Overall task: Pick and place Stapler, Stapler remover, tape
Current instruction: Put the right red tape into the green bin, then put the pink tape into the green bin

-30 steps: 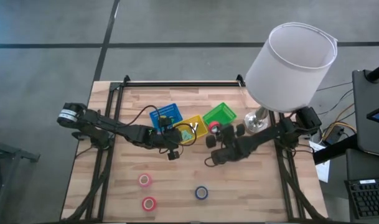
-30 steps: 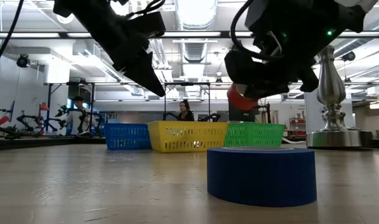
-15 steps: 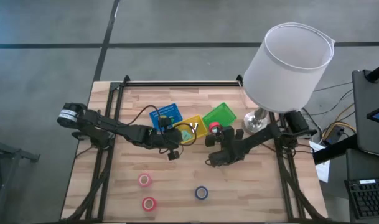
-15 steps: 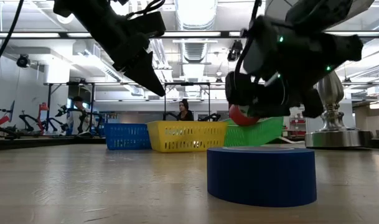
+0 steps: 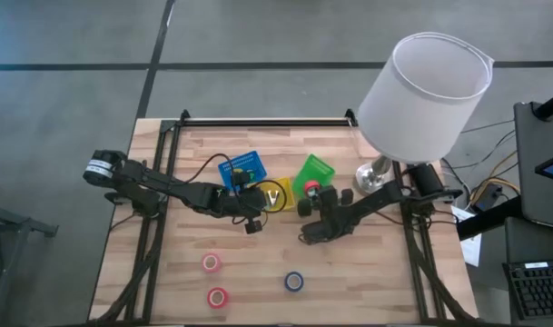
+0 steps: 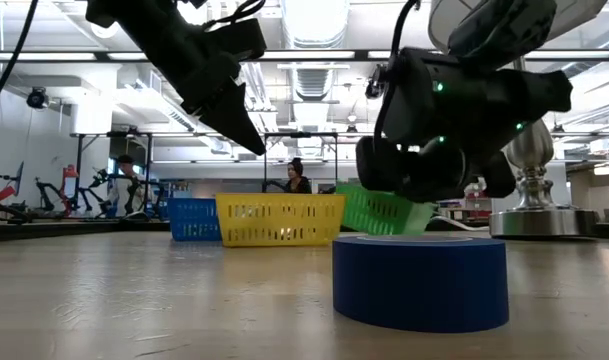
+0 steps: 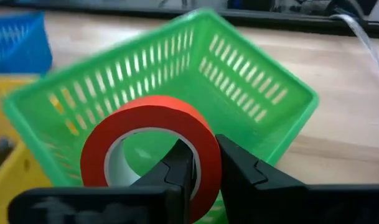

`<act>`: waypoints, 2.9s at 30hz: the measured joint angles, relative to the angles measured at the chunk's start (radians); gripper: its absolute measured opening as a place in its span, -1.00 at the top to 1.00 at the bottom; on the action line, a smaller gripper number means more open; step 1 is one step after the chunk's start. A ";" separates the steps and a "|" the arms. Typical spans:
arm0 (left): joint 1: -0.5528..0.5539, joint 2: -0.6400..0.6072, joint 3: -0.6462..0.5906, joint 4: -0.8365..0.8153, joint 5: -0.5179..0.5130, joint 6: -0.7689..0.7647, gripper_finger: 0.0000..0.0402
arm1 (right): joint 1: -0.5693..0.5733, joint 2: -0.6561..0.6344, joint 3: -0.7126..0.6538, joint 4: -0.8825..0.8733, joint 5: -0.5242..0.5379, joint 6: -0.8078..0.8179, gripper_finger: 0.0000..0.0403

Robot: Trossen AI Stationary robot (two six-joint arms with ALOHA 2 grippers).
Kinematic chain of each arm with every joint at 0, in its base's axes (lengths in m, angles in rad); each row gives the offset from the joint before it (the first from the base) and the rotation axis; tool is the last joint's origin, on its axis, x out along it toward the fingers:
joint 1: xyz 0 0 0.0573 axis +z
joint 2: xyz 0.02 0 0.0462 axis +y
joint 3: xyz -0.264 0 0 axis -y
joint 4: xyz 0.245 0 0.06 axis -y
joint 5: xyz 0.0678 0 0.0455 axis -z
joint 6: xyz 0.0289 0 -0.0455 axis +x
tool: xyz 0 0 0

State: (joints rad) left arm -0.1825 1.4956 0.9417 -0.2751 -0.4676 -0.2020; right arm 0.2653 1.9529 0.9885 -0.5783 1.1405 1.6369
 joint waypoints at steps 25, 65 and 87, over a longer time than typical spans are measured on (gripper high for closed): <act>0.000 0.000 0.000 0.014 0.042 -0.009 0.44 | 0.099 -0.132 0.039 0.008 -0.155 -0.174 0.26; -0.102 -0.079 0.001 -0.305 0.262 0.019 0.28 | 0.500 -0.384 -0.074 -0.253 -0.150 -0.204 0.29; -0.367 -0.121 -0.164 -0.380 0.520 -0.468 0.22 | 0.587 -0.393 -0.405 0.832 -0.144 -0.691 0.31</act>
State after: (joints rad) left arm -0.5492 1.3746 0.7774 -0.6550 0.0525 -0.6697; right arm 0.8528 1.5597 0.5839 0.2532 0.9970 0.9461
